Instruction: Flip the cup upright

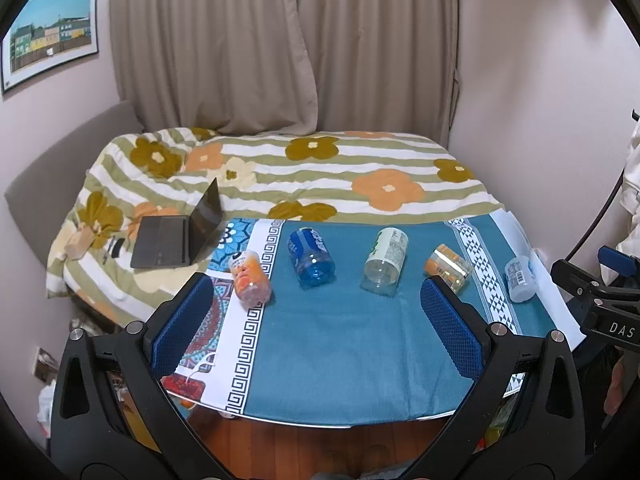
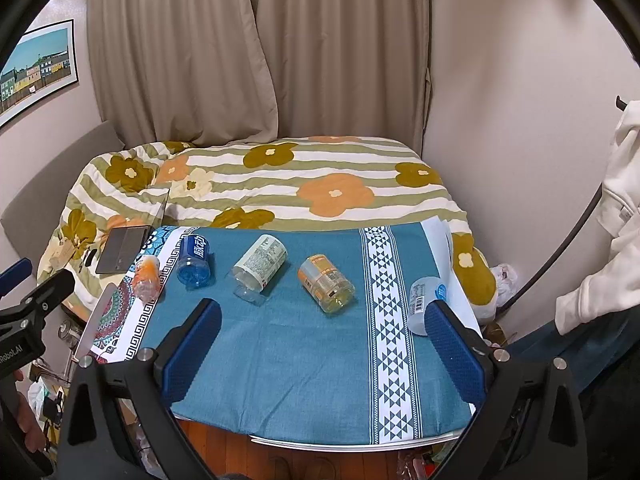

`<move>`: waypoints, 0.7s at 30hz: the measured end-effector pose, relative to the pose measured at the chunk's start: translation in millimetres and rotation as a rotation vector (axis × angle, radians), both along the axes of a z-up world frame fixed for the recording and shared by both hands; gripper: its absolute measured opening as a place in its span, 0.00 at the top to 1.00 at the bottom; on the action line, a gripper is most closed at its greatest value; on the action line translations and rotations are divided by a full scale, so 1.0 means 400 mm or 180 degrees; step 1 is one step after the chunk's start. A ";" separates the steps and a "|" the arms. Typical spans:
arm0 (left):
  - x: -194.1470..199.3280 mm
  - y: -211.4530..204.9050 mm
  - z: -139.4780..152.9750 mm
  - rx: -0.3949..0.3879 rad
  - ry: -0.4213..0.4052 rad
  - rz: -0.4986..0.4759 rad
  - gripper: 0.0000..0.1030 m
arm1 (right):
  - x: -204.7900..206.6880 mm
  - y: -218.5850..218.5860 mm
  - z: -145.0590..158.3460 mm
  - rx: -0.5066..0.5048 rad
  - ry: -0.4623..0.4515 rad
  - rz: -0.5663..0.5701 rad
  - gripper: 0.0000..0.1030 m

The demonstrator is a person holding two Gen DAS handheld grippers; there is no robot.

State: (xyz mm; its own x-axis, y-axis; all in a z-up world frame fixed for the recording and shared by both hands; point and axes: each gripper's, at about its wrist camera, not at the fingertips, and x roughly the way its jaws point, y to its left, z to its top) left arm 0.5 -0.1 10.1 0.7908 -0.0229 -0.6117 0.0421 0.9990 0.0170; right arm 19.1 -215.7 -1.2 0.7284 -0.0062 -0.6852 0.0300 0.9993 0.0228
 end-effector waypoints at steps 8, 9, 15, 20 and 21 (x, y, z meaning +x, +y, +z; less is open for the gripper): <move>-0.003 0.005 -0.003 -0.0014 -0.0010 0.0013 0.00 | 0.001 0.000 0.001 -0.0003 -0.0009 0.0003 0.01; -0.004 0.011 -0.001 -0.0020 -0.0012 0.0020 0.00 | 0.002 0.000 0.002 -0.0003 -0.0013 0.0004 0.02; -0.004 0.019 0.003 -0.0026 -0.0016 0.0050 0.00 | 0.006 0.002 0.004 -0.0003 -0.0017 0.0008 0.01; -0.004 0.026 0.000 -0.0055 0.0002 0.0062 0.00 | 0.007 0.002 0.005 -0.0005 -0.0022 0.0008 0.02; -0.003 0.027 0.000 -0.0059 0.0004 0.0064 0.00 | 0.009 0.002 0.006 -0.0008 -0.0026 0.0006 0.01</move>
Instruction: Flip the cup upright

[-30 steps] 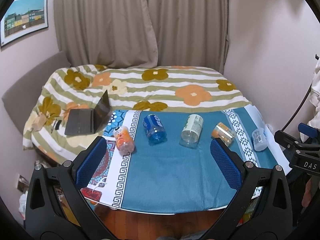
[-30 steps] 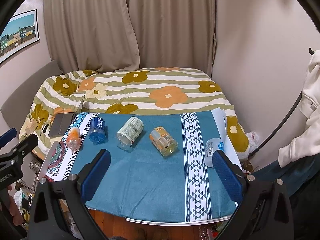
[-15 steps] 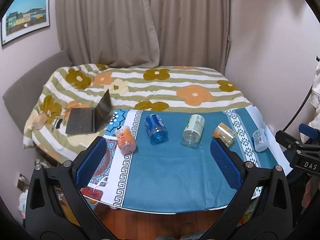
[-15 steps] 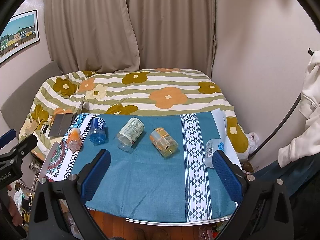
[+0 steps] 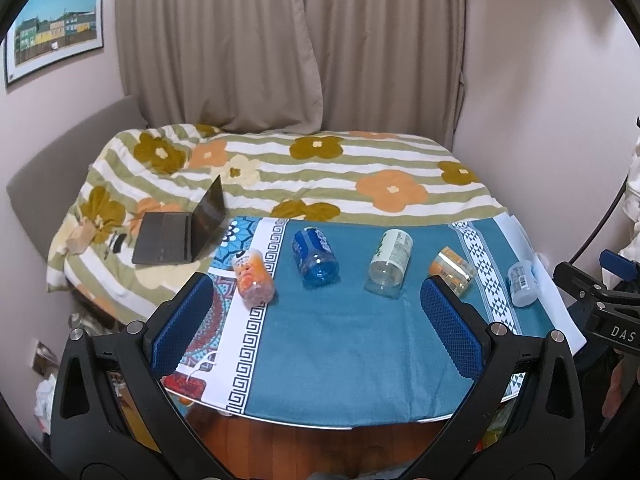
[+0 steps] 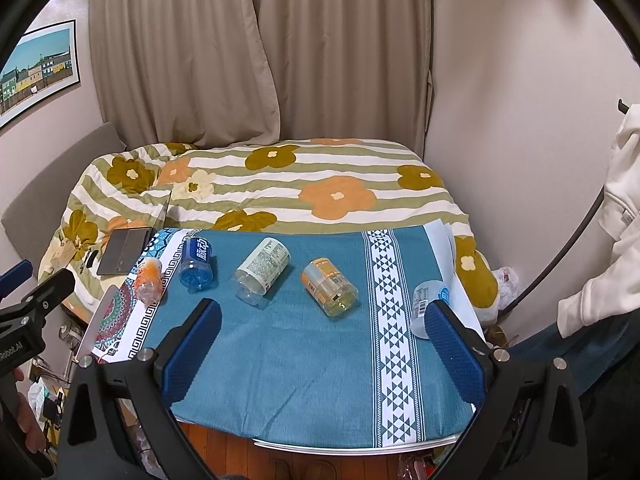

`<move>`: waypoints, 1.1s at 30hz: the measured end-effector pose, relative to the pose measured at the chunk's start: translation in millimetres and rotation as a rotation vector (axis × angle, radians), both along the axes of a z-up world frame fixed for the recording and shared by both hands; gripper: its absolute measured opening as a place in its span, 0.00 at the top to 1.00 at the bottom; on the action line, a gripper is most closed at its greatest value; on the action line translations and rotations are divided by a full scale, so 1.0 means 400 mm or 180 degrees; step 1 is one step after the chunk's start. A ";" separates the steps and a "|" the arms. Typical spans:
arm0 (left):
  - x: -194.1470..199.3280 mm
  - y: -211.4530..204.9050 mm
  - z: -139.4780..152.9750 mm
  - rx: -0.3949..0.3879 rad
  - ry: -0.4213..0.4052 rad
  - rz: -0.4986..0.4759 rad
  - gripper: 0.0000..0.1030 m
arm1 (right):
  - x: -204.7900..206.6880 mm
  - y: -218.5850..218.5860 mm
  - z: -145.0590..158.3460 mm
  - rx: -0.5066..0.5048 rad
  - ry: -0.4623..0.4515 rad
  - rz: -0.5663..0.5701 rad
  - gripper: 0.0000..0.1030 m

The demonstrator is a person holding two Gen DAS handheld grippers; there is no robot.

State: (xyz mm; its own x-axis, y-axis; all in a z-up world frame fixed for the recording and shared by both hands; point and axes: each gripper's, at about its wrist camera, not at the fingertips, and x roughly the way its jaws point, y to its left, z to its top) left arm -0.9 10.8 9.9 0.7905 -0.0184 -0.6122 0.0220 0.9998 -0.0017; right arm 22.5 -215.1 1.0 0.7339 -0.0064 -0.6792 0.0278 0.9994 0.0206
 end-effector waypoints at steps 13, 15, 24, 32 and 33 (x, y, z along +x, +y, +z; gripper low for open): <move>-0.003 -0.005 0.001 0.0001 -0.0012 0.0030 0.00 | 0.003 -0.001 0.010 0.0030 -0.0030 0.0020 0.01; -0.003 -0.010 0.000 0.0009 -0.0003 0.0051 0.00 | 0.007 -0.004 0.012 0.0041 -0.0033 0.0032 0.02; 0.032 -0.027 0.014 0.0002 0.0125 0.0259 0.00 | 0.026 -0.025 0.014 0.0099 0.0017 0.0260 0.01; 0.131 -0.028 -0.016 0.0034 0.0430 0.0396 0.00 | 0.078 -0.050 -0.040 0.0283 0.0128 0.0682 0.01; 0.149 -0.027 -0.025 0.0049 0.0482 0.0395 0.00 | 0.085 -0.048 -0.049 0.0245 0.0141 0.0676 0.01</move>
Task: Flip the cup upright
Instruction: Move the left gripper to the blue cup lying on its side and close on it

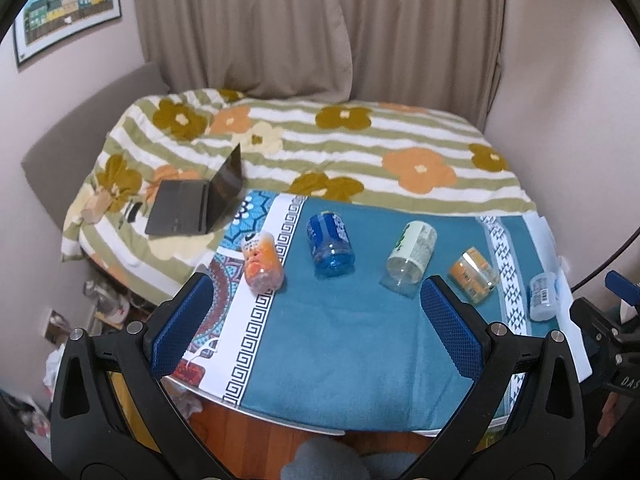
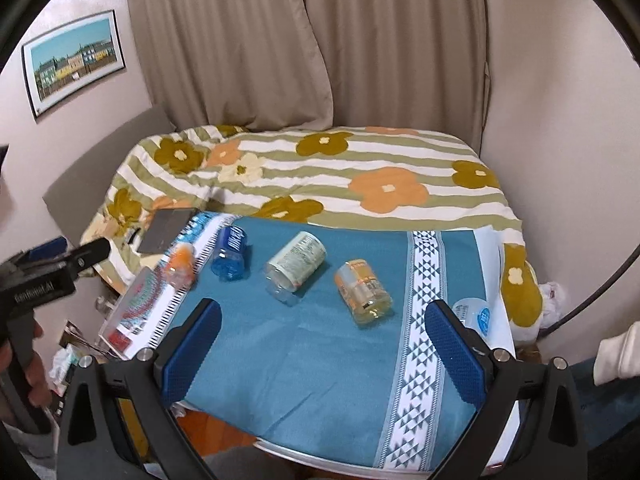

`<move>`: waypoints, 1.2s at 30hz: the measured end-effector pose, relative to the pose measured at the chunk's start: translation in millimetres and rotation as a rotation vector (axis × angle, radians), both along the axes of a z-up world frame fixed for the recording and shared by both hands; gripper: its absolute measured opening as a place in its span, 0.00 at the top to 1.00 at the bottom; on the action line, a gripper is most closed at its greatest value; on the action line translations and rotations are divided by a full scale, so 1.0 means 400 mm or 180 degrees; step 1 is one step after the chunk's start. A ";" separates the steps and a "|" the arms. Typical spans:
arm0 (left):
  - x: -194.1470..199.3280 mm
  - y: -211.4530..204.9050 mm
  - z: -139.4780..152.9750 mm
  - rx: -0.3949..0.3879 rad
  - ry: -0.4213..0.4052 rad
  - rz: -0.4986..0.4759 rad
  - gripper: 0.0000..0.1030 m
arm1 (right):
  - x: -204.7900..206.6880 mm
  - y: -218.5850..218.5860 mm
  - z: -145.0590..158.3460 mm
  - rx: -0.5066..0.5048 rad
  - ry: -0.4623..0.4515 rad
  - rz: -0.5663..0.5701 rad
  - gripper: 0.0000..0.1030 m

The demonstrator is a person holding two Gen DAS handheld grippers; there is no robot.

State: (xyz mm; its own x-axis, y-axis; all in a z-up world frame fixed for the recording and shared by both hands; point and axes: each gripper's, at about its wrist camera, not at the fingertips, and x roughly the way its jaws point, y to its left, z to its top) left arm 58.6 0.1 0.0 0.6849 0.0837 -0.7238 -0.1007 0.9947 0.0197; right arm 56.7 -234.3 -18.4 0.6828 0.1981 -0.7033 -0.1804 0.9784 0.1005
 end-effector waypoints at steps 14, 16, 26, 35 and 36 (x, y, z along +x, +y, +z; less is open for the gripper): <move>0.331 0.056 -0.177 -0.0363 0.0724 -0.0074 0.00 | 0.141 0.035 -0.097 -0.0293 0.0371 -0.0288 0.01; 0.391 0.064 -0.218 -0.0406 0.0884 -0.0122 0.00 | 0.169 0.045 -0.114 -0.0394 0.0417 -0.0372 0.01; 0.598 0.071 -0.412 -0.0572 0.1562 -0.0346 0.00 | 0.272 0.081 -0.213 -0.0313 0.0844 -0.0731 0.01; 0.659 0.062 -0.543 -0.0698 0.2034 -0.0406 0.02 | 0.327 0.110 -0.271 -0.0319 0.1091 -0.0882 0.01; 0.662 0.059 -0.553 -0.0701 0.2070 -0.0419 0.02 | 0.334 0.112 -0.278 -0.0318 0.1110 -0.0894 0.01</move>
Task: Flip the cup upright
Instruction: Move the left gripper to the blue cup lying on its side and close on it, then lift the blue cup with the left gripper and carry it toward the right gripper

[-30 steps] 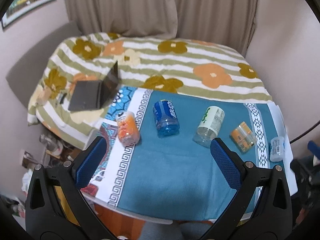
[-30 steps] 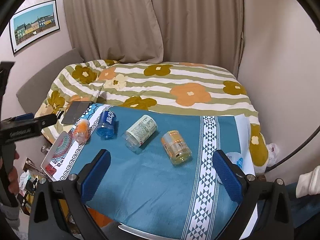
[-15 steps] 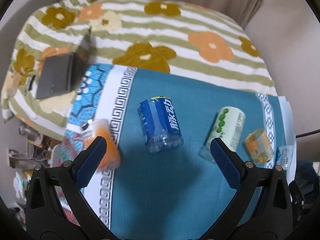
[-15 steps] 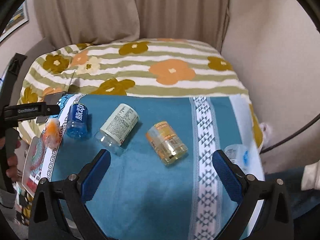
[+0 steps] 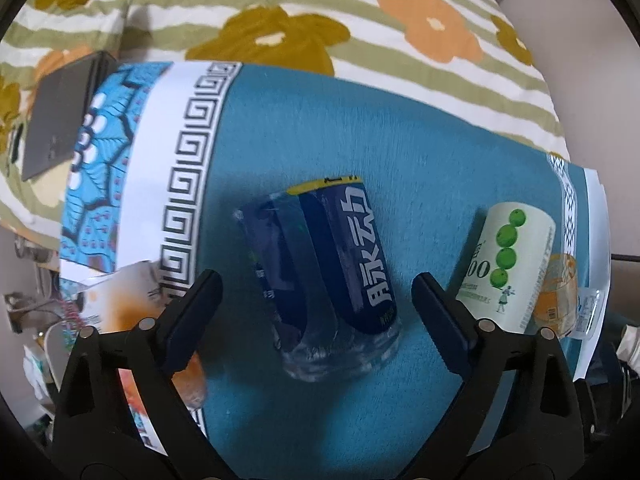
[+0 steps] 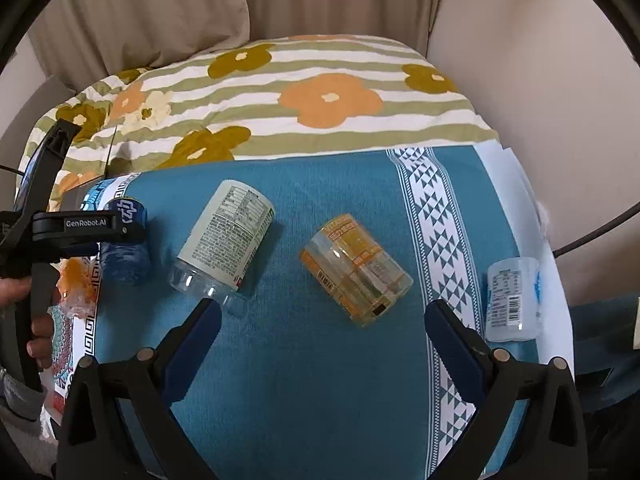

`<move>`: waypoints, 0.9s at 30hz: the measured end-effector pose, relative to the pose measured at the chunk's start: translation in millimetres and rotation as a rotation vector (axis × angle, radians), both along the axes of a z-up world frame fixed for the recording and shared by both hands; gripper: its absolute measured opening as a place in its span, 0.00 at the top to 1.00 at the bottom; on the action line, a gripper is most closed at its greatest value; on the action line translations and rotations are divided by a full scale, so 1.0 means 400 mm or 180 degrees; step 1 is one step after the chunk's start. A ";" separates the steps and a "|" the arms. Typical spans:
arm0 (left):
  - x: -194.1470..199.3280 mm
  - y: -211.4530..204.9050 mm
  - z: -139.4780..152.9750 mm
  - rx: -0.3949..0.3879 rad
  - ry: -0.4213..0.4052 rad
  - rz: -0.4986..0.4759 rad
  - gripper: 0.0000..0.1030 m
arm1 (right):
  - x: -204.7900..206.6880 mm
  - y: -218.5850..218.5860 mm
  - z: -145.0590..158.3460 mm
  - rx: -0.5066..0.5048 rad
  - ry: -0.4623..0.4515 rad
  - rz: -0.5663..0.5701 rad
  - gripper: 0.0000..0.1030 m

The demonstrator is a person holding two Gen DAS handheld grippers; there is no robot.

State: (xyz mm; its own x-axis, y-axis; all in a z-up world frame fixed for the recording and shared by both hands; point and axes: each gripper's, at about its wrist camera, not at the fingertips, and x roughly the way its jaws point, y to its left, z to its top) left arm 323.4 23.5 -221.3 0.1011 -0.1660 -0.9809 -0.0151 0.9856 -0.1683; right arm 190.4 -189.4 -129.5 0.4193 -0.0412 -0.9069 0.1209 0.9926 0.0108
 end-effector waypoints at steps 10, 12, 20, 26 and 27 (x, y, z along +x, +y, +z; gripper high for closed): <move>-0.001 -0.002 -0.024 -0.0040 0.0101 -0.0049 0.27 | 0.023 0.012 -0.013 0.0012 0.0046 -0.0004 0.01; -0.006 -0.001 -0.016 -0.0033 0.0071 -0.0052 0.27 | 0.024 0.010 -0.011 0.0023 0.0032 -0.0001 0.01; -0.050 -0.004 0.047 -0.0016 -0.0103 0.0005 0.27 | 0.003 -0.005 0.008 0.0100 -0.0058 0.0055 0.01; -0.128 -0.012 0.123 -0.0032 -0.0284 0.0095 0.27 | -0.044 -0.023 0.042 0.0153 -0.0182 0.0149 0.01; -0.144 -0.015 0.135 -0.0033 -0.0316 0.0106 0.27 | -0.054 -0.028 0.047 0.0179 -0.0196 0.0164 0.01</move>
State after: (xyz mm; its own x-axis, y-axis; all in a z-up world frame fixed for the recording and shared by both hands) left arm 265.6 17.6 -167.3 0.2035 -0.1710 -0.9640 -0.0305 0.9830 -0.1808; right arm 168.9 -200.5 -110.6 0.4746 0.0320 -0.8796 0.0670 0.9951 0.0724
